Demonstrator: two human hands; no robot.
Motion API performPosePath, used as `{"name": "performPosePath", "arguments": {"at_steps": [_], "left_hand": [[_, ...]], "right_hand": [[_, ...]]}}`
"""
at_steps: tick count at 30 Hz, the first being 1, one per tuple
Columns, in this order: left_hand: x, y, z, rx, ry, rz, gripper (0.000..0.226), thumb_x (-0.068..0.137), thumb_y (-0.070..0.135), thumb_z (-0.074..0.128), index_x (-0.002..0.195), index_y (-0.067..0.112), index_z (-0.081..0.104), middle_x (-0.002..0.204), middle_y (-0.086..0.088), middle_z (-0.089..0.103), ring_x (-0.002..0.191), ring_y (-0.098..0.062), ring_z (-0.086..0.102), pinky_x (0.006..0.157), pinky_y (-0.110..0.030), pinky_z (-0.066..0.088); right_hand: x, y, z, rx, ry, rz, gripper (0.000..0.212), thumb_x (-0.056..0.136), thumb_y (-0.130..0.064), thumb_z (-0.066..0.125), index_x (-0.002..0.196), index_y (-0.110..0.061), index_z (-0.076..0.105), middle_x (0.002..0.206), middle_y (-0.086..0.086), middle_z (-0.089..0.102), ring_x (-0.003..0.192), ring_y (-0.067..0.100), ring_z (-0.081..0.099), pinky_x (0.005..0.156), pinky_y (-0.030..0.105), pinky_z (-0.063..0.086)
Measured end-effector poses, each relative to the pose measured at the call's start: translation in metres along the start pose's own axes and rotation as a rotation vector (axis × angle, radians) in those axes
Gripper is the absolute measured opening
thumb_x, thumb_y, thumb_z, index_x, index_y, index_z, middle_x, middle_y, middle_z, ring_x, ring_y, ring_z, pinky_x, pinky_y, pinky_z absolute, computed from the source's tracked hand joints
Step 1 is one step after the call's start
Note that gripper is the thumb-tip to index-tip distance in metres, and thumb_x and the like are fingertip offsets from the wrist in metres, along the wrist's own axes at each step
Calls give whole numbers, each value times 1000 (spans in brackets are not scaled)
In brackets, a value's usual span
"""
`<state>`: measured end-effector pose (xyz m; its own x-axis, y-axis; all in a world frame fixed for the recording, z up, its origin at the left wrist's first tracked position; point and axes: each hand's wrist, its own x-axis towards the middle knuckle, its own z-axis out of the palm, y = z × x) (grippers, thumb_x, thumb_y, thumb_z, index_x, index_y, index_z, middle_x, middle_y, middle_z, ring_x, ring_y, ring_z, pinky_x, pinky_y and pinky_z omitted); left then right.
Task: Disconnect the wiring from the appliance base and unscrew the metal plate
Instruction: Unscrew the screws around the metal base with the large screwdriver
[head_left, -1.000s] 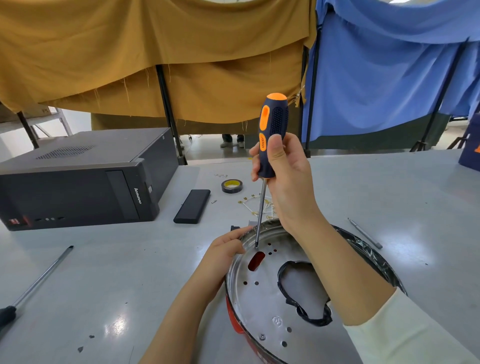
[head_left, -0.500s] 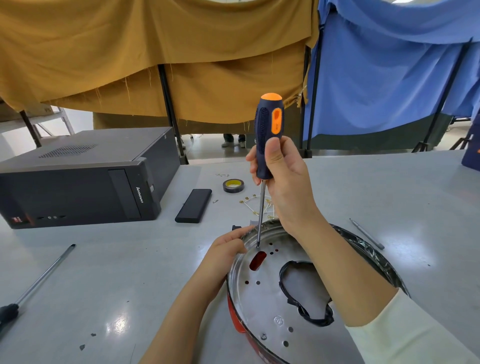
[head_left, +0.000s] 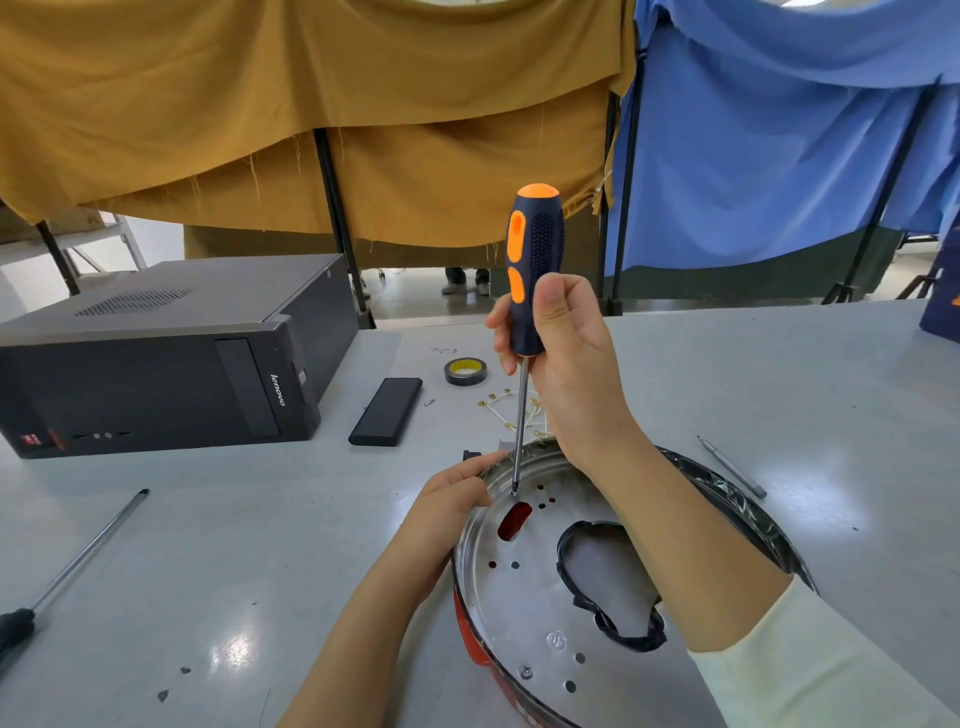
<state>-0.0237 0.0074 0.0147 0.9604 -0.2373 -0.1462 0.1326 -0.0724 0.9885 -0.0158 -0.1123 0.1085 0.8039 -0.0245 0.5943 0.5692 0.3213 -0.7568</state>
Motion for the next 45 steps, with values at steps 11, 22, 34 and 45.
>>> {"name": "performPosePath", "arguments": {"at_steps": [11,22,34,45], "left_hand": [[-2,1,0,-15,-9,19,53,79,-9,35,115,14,67,110,-8,69,108,-25,62,99,-36,46],[-2,2,0,-7,-8,21,53,79,-9,36,113,16,68,108,-8,70,106,-24,63,95,-35,48],[-1,0,-1,-11,-25,29,54,78,-8,36,111,18,69,106,-6,71,104,-23,64,93,-34,48],[-1,1,0,5,-14,22,53,78,-7,37,111,18,69,109,-7,70,110,-26,60,97,-36,45]], "right_hand": [[1,3,-4,-30,-1,13,18,94,-26,50,103,-15,41,76,4,51,64,12,47,53,22,42],[3,4,-6,20,3,60,36,90,-43,56,109,-19,36,73,1,47,61,12,42,51,21,37],[3,2,-6,-39,14,64,27,93,-33,53,110,-18,38,73,-2,50,60,9,44,51,18,39],[3,1,-6,-38,-9,78,34,91,-42,45,106,-12,44,70,-3,50,61,10,44,51,20,36]]}}
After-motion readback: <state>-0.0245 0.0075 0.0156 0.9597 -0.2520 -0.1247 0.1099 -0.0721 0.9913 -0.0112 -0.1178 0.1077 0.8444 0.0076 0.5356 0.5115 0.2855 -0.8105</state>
